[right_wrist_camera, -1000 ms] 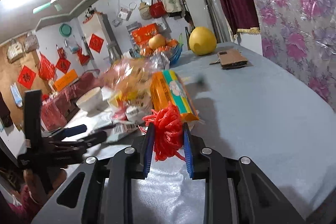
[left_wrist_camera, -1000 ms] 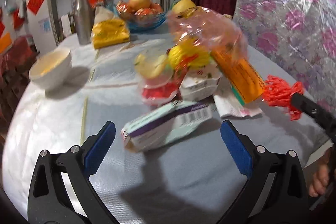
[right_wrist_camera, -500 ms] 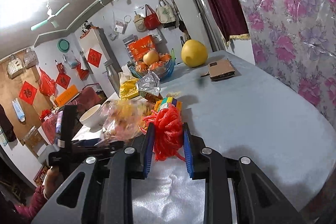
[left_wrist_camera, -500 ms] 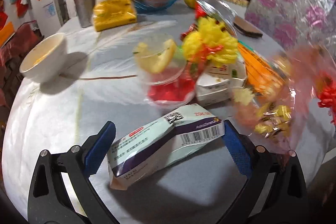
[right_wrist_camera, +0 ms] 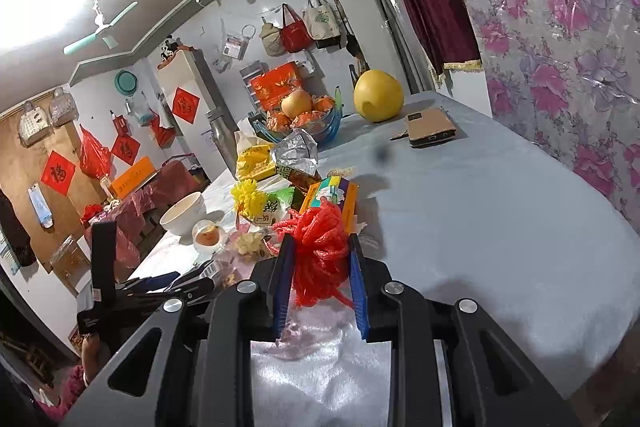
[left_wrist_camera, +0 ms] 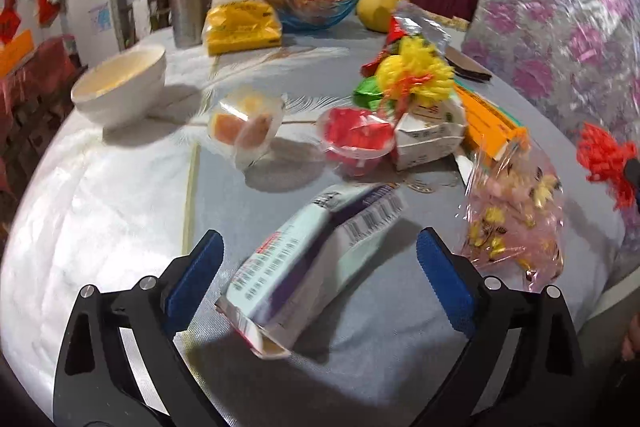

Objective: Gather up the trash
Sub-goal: 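Grasp the white-and-purple medicine box with the left gripper, then carry the box and yarn bundle to the red basket and open both grippers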

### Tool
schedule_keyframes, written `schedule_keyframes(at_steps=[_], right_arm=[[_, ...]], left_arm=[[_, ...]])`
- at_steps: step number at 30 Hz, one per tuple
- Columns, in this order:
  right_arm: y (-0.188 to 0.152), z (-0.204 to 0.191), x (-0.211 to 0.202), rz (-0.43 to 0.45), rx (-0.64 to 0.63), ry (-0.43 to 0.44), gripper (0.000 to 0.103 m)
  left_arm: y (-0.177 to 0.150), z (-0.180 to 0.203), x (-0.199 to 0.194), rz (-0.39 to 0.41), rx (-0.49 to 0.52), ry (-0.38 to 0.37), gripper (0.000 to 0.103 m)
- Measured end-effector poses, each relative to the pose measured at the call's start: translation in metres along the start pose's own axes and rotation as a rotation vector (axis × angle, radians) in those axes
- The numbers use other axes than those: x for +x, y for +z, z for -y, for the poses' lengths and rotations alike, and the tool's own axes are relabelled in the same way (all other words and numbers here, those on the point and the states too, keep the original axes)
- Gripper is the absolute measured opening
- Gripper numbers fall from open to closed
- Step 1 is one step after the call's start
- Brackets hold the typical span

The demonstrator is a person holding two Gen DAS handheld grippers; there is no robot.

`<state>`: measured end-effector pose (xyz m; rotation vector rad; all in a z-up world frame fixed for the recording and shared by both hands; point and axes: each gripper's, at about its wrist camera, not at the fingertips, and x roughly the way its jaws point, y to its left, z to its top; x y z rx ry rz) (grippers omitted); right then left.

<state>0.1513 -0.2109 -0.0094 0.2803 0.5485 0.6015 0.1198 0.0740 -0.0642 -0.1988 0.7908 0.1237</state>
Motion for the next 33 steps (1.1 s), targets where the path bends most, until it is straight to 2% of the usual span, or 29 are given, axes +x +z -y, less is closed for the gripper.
schedule_keyframes(at_steps=[4, 8, 9, 10, 12, 14, 25, 33], right_arm=[[-0.002, 0.001, -0.004, 0.0, 0.01, 0.0, 0.026], [-0.004, 0.001, -0.008, 0.0, 0.013, 0.008, 0.026], [-0.004, 0.0, -0.009, 0.001, 0.011, 0.008, 0.026], [-0.004, 0.0, -0.01, 0.003, 0.009, 0.007, 0.026], [-0.004, 0.0, -0.013, 0.007, 0.01, 0.007, 0.026], [-0.004, 0.001, -0.014, 0.008, 0.015, 0.009, 0.026], [-0.005, -0.001, -0.029, 0.024, 0.018, 0.014, 0.026], [-0.009, -0.001, -0.053, 0.05, 0.017, 0.003, 0.026]], left_arm=[[0.001, 0.0, 0.001, -0.001, -0.021, -0.031, 0.094], [0.006, 0.009, 0.009, -0.021, 0.0, -0.012, 0.094], [0.007, 0.009, 0.01, -0.024, -0.007, -0.015, 0.09], [0.007, 0.008, 0.01, -0.023, -0.01, -0.022, 0.083], [0.005, 0.009, 0.007, -0.022, 0.003, -0.067, 0.045], [0.0, 0.007, 0.003, -0.021, -0.002, -0.115, 0.037], [-0.016, 0.004, -0.029, 0.039, -0.028, -0.15, 0.036], [-0.019, 0.016, -0.058, 0.094, 0.004, -0.157, 0.036]])
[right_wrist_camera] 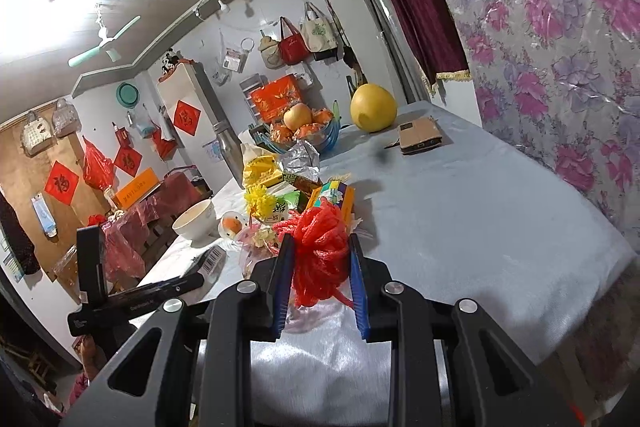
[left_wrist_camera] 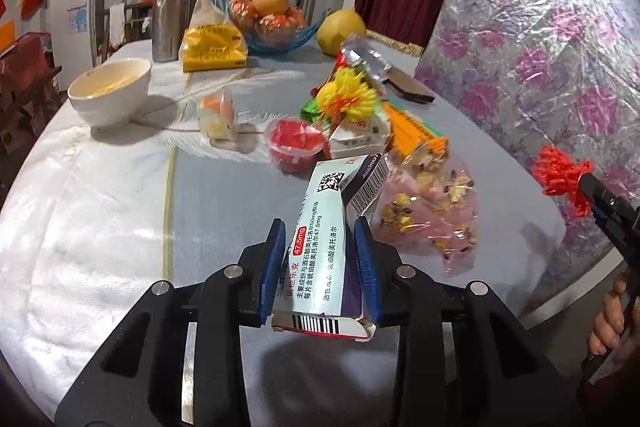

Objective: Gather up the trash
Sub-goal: 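Carry the box and yarn bundle to the red basket and open both grippers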

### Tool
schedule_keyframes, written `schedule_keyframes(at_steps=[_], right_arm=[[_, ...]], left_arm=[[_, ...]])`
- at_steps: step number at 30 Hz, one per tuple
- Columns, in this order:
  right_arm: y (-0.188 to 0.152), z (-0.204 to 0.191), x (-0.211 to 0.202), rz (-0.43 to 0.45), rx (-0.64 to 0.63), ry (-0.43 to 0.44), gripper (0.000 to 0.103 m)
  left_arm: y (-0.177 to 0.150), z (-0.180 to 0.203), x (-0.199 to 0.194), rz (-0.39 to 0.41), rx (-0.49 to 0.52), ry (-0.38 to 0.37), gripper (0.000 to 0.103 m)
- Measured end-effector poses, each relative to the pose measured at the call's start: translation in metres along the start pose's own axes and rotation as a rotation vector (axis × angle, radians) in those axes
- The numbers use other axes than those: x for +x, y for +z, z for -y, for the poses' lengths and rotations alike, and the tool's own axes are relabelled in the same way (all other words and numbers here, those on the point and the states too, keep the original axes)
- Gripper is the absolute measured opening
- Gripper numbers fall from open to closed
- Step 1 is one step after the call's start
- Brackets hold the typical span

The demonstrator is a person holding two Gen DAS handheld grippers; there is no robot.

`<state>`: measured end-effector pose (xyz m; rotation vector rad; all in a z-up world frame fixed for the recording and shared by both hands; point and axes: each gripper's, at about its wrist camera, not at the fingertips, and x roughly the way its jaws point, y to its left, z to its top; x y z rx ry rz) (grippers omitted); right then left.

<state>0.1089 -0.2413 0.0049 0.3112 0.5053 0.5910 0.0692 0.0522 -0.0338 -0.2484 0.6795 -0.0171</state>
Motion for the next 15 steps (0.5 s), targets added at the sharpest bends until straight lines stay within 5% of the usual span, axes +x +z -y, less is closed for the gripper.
schedule_keyframes(at_steps=[15], right_arm=[[-0.03, 0.035, -0.076, 0.038, 0.062, -0.065, 0.026]], left_arm=[[-0.012, 0.063, -0.031, 0.032, 0.104, -0.081, 0.036]])
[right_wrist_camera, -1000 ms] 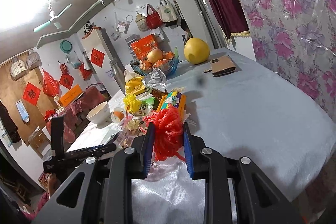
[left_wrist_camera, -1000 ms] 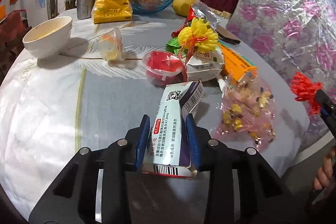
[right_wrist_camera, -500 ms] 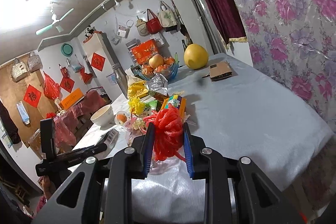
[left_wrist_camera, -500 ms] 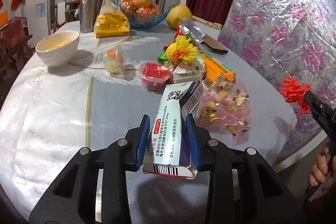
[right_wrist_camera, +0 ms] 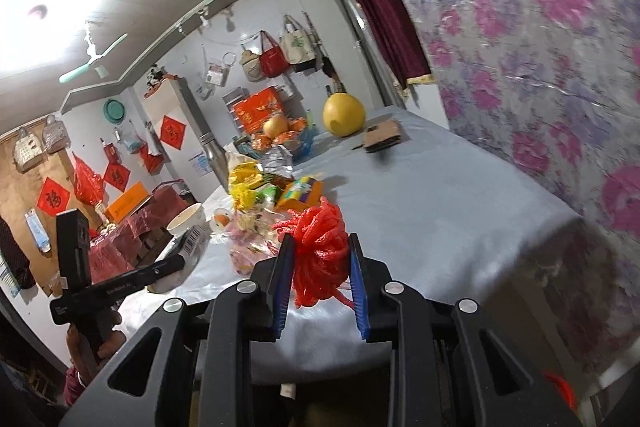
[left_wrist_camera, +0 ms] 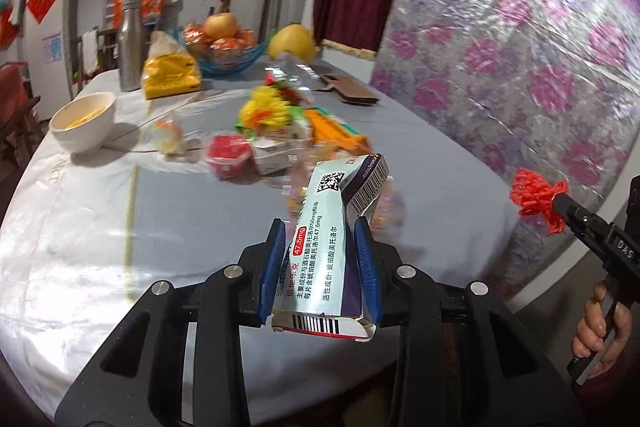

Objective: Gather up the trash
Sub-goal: 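Carry the box and yarn bundle to the red basket and open both grippers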

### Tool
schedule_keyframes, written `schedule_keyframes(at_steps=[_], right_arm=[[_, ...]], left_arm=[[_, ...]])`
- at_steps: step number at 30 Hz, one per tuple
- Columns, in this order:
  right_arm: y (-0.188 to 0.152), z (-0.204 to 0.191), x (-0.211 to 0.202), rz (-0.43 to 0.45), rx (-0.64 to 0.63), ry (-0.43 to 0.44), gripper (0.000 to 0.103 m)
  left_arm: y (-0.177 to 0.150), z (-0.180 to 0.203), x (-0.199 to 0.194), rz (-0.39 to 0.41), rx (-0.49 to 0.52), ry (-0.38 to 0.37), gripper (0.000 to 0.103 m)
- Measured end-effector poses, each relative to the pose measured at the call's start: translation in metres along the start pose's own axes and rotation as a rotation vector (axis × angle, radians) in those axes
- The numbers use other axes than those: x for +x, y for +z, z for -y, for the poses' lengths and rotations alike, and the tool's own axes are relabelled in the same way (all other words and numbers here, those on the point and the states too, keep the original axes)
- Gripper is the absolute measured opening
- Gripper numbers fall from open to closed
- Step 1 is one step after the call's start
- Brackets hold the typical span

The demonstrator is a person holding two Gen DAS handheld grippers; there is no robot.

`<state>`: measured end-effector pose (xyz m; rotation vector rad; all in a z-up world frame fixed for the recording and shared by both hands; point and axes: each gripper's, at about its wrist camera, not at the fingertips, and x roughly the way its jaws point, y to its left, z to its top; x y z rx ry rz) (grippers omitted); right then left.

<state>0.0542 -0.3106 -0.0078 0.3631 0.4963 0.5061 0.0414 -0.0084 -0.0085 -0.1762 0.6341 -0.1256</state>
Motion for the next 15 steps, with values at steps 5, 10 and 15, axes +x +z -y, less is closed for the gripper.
schedule_keyframes(at_steps=[5, 10, 15], right_arm=[[-0.01, 0.02, -0.025, 0.007, 0.011, -0.04, 0.026], [-0.018, 0.036, -0.047, 0.009, -0.003, -0.084, 0.026], [-0.032, 0.059, -0.059, -0.028, 0.0, -0.14, 0.026]], left_arm=[[-0.003, 0.036, 0.001, -0.015, 0.052, -0.056, 0.036], [-0.011, 0.073, 0.008, -0.043, 0.107, -0.114, 0.036], [-0.02, 0.113, 0.022, -0.09, 0.164, -0.179, 0.036]])
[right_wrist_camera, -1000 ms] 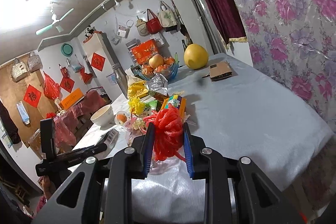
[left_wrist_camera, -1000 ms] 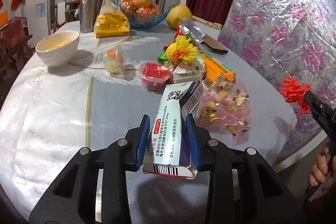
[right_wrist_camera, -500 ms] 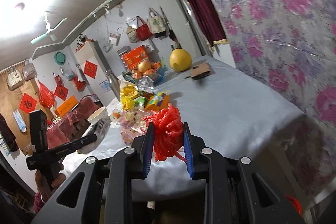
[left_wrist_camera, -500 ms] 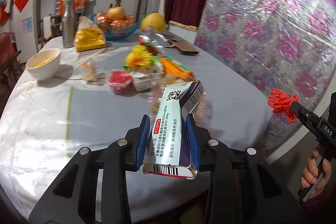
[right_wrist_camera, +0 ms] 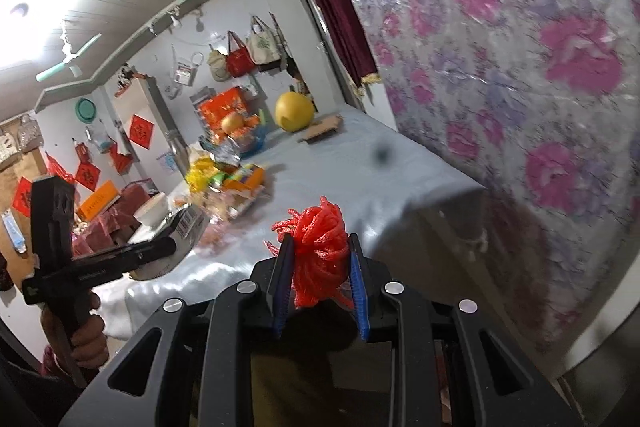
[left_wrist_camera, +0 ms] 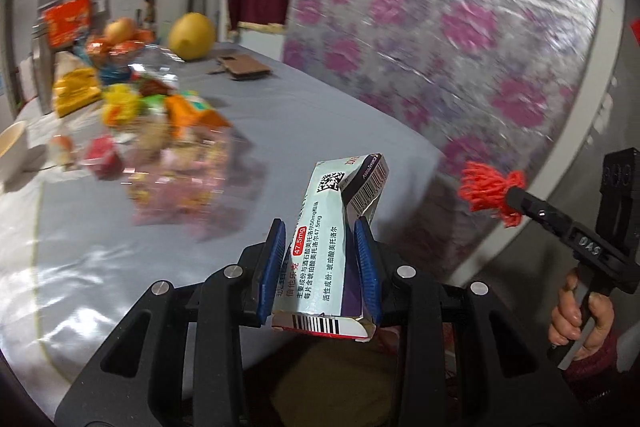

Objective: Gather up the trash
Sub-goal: 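Carry the box and yarn bundle to the red basket and open both grippers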

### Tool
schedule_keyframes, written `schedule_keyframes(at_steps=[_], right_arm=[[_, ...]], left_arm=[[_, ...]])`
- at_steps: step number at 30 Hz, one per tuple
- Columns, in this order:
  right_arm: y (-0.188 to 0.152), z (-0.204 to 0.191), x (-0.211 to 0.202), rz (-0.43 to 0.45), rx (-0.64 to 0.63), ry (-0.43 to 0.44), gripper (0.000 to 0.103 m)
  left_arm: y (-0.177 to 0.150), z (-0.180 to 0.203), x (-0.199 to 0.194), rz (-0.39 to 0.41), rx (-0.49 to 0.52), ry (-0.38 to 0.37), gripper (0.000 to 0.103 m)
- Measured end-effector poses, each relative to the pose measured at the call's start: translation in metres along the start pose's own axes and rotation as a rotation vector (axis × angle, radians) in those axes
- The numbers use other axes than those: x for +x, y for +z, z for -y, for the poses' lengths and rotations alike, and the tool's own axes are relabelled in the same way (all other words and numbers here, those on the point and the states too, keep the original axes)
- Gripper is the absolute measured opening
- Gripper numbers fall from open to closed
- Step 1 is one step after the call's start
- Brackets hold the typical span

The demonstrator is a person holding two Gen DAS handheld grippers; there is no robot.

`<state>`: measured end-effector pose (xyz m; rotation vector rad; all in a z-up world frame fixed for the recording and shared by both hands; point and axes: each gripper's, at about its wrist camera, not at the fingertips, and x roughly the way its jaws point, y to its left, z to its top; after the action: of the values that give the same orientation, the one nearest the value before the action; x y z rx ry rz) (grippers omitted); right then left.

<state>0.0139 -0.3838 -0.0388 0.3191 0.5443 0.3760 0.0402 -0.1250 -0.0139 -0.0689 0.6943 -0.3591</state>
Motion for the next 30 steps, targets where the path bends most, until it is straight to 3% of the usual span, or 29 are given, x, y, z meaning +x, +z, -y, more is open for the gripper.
schedule_keyframes(at_steps=[17, 22, 30], right_arm=[[-0.105, 0.122, 0.045, -0.333, 0.177, -0.237, 0.03], [-0.115, 0.143, 0.041, -0.323, 0.245, -0.247, 0.03], [-0.113, 0.144, 0.042, -0.309, 0.242, -0.242, 0.03]], left_arm=[[-0.025, 0.111, 0.088, -0.202, 0.191, -0.184, 0.036], [-0.035, 0.13, 0.11, -0.268, 0.209, -0.231, 0.036], [-0.04, 0.127, 0.112, -0.272, 0.208, -0.221, 0.036]])
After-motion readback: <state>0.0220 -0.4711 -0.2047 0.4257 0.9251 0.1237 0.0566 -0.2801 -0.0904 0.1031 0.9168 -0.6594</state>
